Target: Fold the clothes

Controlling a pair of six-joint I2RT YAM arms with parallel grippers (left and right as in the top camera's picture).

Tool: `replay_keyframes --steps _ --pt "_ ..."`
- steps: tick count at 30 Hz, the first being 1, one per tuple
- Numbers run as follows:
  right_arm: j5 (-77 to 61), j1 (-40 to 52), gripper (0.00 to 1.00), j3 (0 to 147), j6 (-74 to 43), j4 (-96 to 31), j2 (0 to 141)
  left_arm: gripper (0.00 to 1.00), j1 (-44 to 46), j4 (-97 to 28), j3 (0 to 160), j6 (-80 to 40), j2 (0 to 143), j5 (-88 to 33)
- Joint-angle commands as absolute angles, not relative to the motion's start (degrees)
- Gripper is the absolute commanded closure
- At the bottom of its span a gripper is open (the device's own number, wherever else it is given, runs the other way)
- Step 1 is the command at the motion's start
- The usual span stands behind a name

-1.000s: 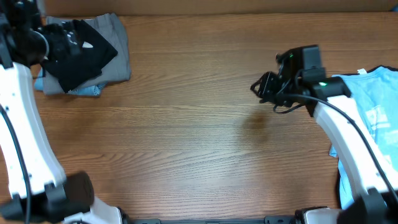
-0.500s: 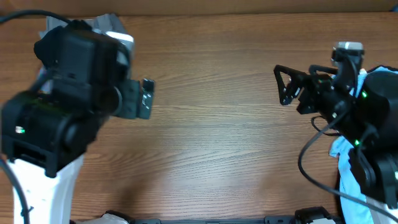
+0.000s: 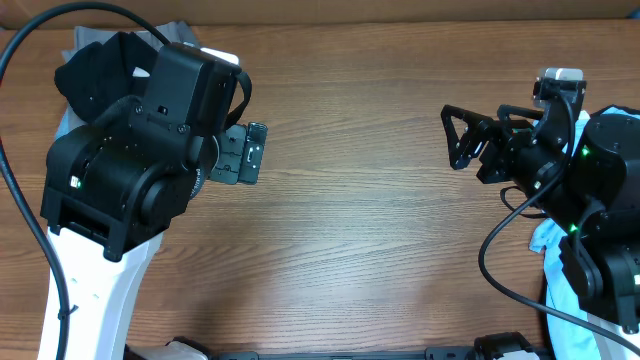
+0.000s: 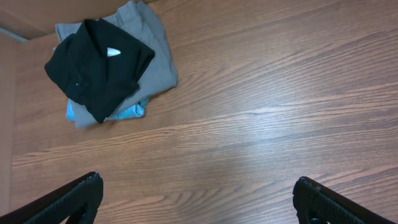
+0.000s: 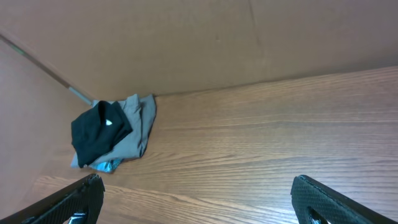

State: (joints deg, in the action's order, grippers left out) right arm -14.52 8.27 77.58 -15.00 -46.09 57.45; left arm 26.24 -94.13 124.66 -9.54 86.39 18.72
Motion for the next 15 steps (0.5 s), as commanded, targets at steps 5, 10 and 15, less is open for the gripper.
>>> replay_keyframes --steps 5,10,15 --pt "-14.76 8.23 0.0 78.39 -14.68 -49.01 57.93 0.0 26.5 -94.11 124.86 -10.96 86.67 19.88" --pt "-9.52 8.23 0.0 78.41 -14.52 -49.15 58.11 0.0 26.5 -94.08 124.86 -10.96 86.67 19.86" --pt "-1.98 8.23 0.0 78.46 -11.92 -46.63 54.68 0.0 26.5 -94.08 124.86 -10.96 86.67 19.88"
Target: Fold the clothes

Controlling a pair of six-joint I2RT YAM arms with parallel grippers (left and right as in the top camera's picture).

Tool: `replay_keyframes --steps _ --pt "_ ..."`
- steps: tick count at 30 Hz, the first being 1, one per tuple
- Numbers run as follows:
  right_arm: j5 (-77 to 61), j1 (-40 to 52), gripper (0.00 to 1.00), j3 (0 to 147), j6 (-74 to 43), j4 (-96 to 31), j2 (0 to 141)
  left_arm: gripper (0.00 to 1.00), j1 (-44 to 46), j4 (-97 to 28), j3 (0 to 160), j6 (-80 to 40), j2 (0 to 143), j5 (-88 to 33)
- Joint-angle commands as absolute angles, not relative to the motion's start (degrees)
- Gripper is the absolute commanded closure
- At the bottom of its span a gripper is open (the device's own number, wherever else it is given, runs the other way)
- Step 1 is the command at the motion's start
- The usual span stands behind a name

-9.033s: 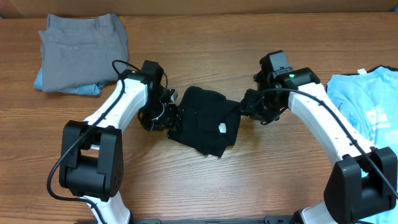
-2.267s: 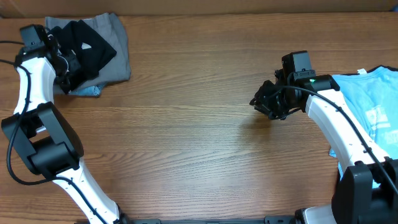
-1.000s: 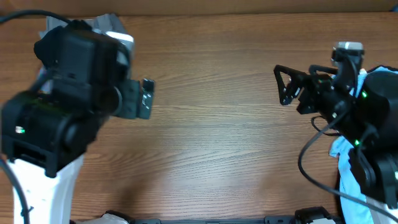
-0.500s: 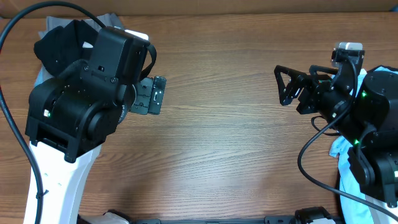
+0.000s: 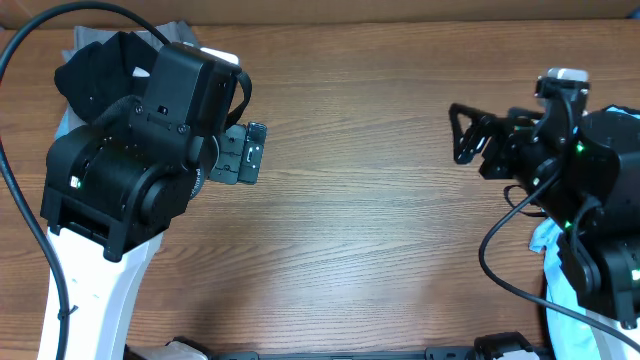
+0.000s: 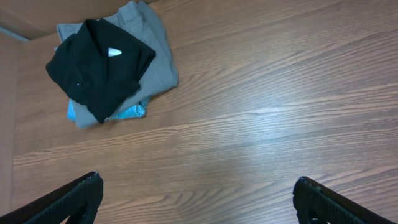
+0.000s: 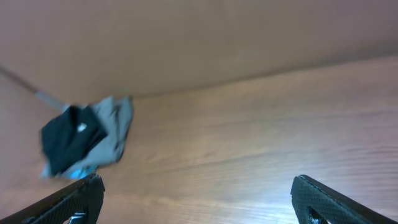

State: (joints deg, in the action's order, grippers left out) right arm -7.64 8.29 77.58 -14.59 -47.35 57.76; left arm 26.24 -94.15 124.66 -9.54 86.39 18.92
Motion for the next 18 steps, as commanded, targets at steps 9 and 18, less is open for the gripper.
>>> replay_keyframes --steps 9,18 --pt "5.43 7.9 0.0 69.93 -4.23 -36.18 44.42 0.0 26.5 -94.08 124.86 -10.96 86.67 19.88" --pt "5.28 5.39 0.0 36.21 -4.47 -16.03 29.19 0.0 26.5 -94.08 124.86 -10.96 86.67 19.88"
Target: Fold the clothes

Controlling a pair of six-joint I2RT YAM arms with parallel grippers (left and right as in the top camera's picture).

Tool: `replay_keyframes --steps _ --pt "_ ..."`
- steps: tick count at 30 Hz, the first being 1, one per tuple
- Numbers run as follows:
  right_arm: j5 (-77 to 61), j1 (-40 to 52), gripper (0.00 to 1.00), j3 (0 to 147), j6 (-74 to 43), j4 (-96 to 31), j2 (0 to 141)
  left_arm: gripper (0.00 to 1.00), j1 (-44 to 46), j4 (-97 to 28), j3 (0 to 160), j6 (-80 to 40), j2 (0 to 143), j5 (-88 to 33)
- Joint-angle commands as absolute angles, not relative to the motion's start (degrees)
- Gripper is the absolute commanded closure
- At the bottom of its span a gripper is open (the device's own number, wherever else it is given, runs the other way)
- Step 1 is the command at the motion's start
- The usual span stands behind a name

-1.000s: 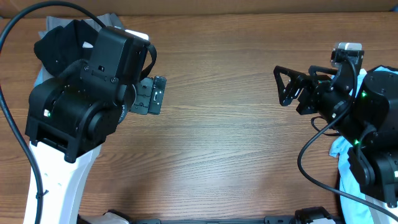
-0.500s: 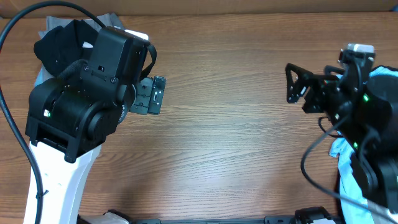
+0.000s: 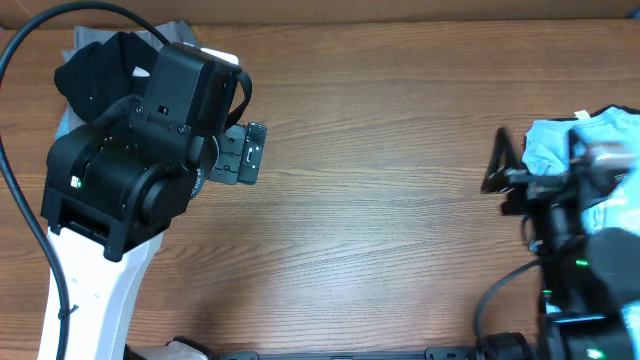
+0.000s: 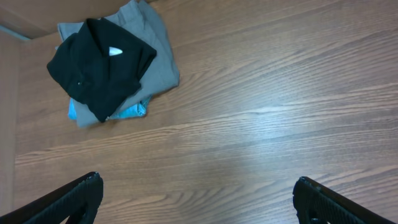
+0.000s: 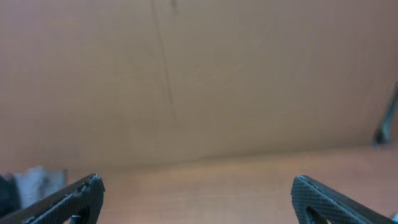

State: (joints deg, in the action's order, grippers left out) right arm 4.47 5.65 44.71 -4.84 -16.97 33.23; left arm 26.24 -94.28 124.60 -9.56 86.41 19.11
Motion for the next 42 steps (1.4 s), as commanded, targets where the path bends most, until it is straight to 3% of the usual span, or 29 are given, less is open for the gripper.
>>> replay_keyframes --steps 1,14,20,29,34,42 --pt "5.26 5.39 0.0 33.12 -4.49 -15.77 27.35 0.0 26.5 -94.11 124.86 -10.96 86.67 19.88" --pt "2.87 5.39 0.0 7.11 -4.69 3.14 1.76 0.0 26.5 -94.08 124.86 -10.96 86.67 19.88" --pt "0.84 5.39 0.0 1.32 -4.69 5.98 0.16 0.0 26.5 -94.11 124.86 -10.96 86.67 19.88" --pt "-1.83 5.5 0.0 0.45 -4.69 3.16 0.16 0.0 26.5 -94.11 124.86 -10.96 86.67 19.88" --pt "-1.61 5.5 0.0 0.47 -4.67 -4.95 0.21 0.0 26.5 -94.11 124.86 -10.96 86.67 19.88" --pt "-1.58 5.5 0.0 0.47 -4.67 -4.75 0.45 0.0 26.5 -94.11 124.86 -10.96 86.67 19.88"
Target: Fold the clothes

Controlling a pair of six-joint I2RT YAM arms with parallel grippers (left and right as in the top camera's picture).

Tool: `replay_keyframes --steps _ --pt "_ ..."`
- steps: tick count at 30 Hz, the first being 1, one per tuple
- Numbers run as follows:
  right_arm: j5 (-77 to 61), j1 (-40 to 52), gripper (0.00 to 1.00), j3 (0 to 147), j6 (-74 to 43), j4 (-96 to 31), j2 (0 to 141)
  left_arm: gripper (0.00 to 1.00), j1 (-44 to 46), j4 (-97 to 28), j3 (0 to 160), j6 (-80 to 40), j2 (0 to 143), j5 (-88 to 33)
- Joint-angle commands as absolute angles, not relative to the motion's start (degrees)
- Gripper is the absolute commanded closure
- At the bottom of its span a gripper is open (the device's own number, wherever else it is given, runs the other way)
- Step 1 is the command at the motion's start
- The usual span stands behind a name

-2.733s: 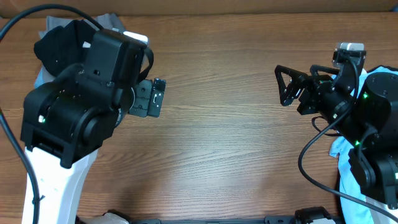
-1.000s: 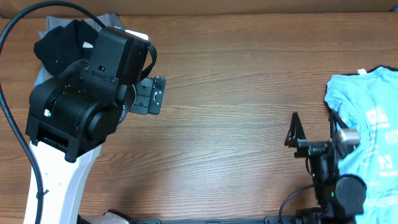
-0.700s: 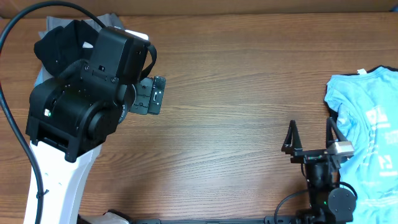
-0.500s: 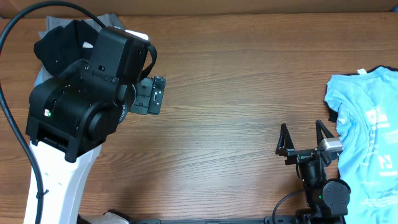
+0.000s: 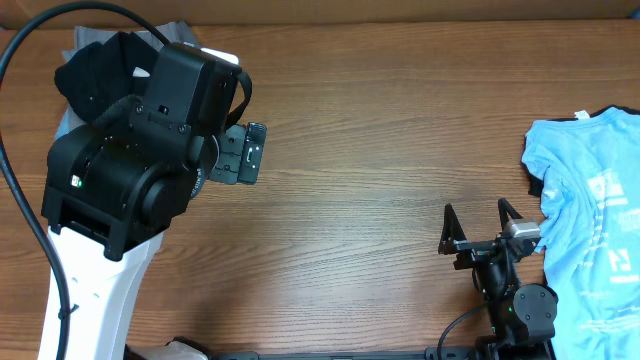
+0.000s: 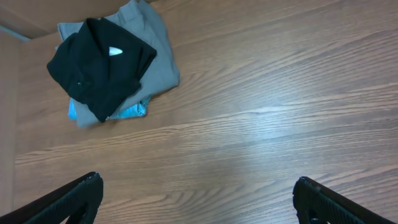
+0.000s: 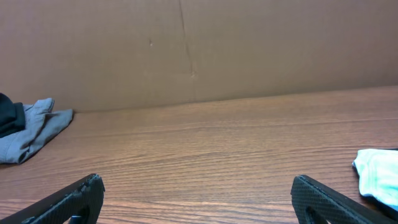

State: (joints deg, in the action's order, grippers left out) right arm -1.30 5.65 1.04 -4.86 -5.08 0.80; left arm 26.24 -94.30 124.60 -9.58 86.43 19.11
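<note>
A light blue T-shirt point(image 5: 592, 235) with white print lies spread out at the table's right edge; its corner point(image 7: 377, 172) shows in the right wrist view. A folded stack sits at the back left: a black shirt point(image 6: 99, 65) on top, a grey garment point(image 6: 157, 70) under it, a blue one point(image 6: 127, 112) at the bottom. My left gripper point(image 6: 198, 200) hangs open, high above bare wood to the right of the stack. My right gripper point(image 5: 475, 213) stands open and empty near the front edge, just left of the T-shirt.
A brown cardboard wall point(image 7: 199, 50) closes off the back of the wooden table point(image 5: 380, 120). The bulky left arm point(image 5: 140, 170) hides part of the stack from overhead. The right arm's base point(image 5: 515, 300) sits folded at the front edge.
The right arm was up over the table's right edge, hiding most of the blue T-shirt. Now it is folded down at the front edge and the shirt lies uncovered. The left arm has not moved.
The right arm first reached in from the right, its open gripper facing the stack and the arm covering the T-shirt. Then it was a little further right, then over the right edge with the shirt's top showing. Now it sits low at the front. The left arm stayed put throughout.
</note>
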Motion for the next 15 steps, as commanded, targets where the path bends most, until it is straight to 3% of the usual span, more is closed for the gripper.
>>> replay_keyframes --steps 1,15 --pt "-1.58 5.5 0.0 0.47 -4.67 -4.73 0.45 0.0 26.5 -94.11 124.86 -10.96 86.67 19.88" --pt "-1.58 5.5 0.0 0.47 -4.67 -4.73 0.45 0.0 26.39 -94.39 124.86 -10.83 86.67 19.88"
